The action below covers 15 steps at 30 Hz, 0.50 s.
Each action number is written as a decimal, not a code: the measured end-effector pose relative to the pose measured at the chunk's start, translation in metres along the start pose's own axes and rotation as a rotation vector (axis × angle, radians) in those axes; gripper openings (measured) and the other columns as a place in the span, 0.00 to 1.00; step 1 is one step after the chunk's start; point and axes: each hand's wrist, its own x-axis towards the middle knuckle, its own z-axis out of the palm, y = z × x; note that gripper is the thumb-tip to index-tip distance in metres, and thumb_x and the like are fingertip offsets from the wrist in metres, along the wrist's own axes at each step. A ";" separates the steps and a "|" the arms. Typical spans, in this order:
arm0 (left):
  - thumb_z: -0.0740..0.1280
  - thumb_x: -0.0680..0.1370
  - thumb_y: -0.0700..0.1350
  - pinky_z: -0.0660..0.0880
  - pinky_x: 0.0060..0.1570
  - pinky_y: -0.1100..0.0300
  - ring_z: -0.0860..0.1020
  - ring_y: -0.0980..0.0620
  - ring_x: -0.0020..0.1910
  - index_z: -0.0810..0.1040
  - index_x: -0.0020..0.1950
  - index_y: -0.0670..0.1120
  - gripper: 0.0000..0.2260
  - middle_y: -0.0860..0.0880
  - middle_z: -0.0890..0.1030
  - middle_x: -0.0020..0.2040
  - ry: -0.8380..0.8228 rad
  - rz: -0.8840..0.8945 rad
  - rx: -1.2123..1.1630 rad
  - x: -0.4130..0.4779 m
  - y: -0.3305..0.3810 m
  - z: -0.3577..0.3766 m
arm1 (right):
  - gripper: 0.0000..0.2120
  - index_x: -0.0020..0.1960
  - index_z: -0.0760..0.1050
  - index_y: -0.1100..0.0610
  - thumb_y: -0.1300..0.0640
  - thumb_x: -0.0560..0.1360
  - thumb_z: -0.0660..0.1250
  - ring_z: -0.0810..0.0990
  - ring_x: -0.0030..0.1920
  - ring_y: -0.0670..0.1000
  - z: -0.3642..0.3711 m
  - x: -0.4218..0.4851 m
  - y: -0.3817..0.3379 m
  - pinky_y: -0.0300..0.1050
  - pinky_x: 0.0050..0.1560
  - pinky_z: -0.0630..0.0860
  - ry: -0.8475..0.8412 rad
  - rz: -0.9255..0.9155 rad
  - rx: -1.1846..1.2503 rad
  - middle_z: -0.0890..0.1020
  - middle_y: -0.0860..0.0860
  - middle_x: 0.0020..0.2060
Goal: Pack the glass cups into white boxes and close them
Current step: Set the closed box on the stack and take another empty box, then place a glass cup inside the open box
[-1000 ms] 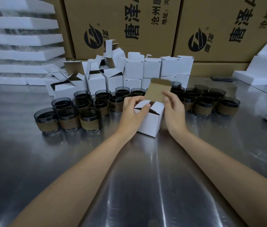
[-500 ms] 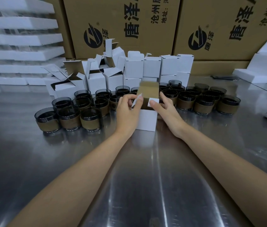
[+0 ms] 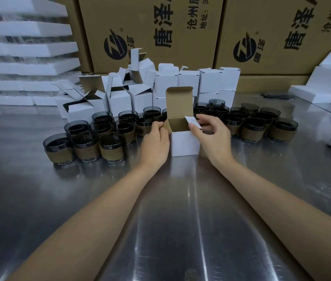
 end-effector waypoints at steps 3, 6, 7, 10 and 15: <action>0.51 0.83 0.52 0.71 0.42 0.53 0.78 0.46 0.43 0.71 0.61 0.51 0.13 0.50 0.79 0.39 -0.008 0.041 0.096 -0.002 -0.001 -0.001 | 0.12 0.59 0.79 0.57 0.54 0.77 0.69 0.76 0.38 0.36 0.002 0.001 -0.001 0.29 0.43 0.72 0.114 0.045 0.022 0.80 0.47 0.40; 0.50 0.83 0.58 0.74 0.49 0.51 0.78 0.45 0.49 0.70 0.62 0.51 0.16 0.48 0.81 0.46 -0.028 0.042 0.112 -0.002 0.000 -0.001 | 0.13 0.64 0.76 0.54 0.58 0.80 0.61 0.77 0.40 0.44 0.000 0.005 0.002 0.46 0.47 0.81 0.156 0.144 0.054 0.80 0.51 0.40; 0.50 0.82 0.59 0.74 0.52 0.50 0.78 0.44 0.51 0.69 0.64 0.51 0.18 0.48 0.82 0.49 -0.040 0.039 0.122 -0.003 0.000 -0.001 | 0.15 0.65 0.75 0.54 0.60 0.80 0.59 0.78 0.42 0.46 -0.001 0.006 0.003 0.50 0.49 0.81 0.144 0.174 0.052 0.80 0.51 0.42; 0.50 0.80 0.64 0.73 0.58 0.48 0.76 0.44 0.58 0.66 0.70 0.51 0.24 0.47 0.80 0.59 -0.076 0.026 0.158 -0.003 -0.001 -0.001 | 0.16 0.60 0.80 0.59 0.62 0.78 0.57 0.80 0.55 0.51 -0.002 0.007 0.006 0.54 0.61 0.76 0.087 0.250 -0.003 0.81 0.52 0.54; 0.53 0.76 0.70 0.73 0.53 0.52 0.77 0.49 0.57 0.60 0.74 0.51 0.33 0.53 0.80 0.57 -0.181 0.060 0.215 -0.004 -0.001 -0.003 | 0.14 0.42 0.81 0.53 0.58 0.79 0.59 0.79 0.57 0.53 -0.004 0.006 0.005 0.57 0.61 0.75 -0.061 0.314 0.005 0.81 0.53 0.54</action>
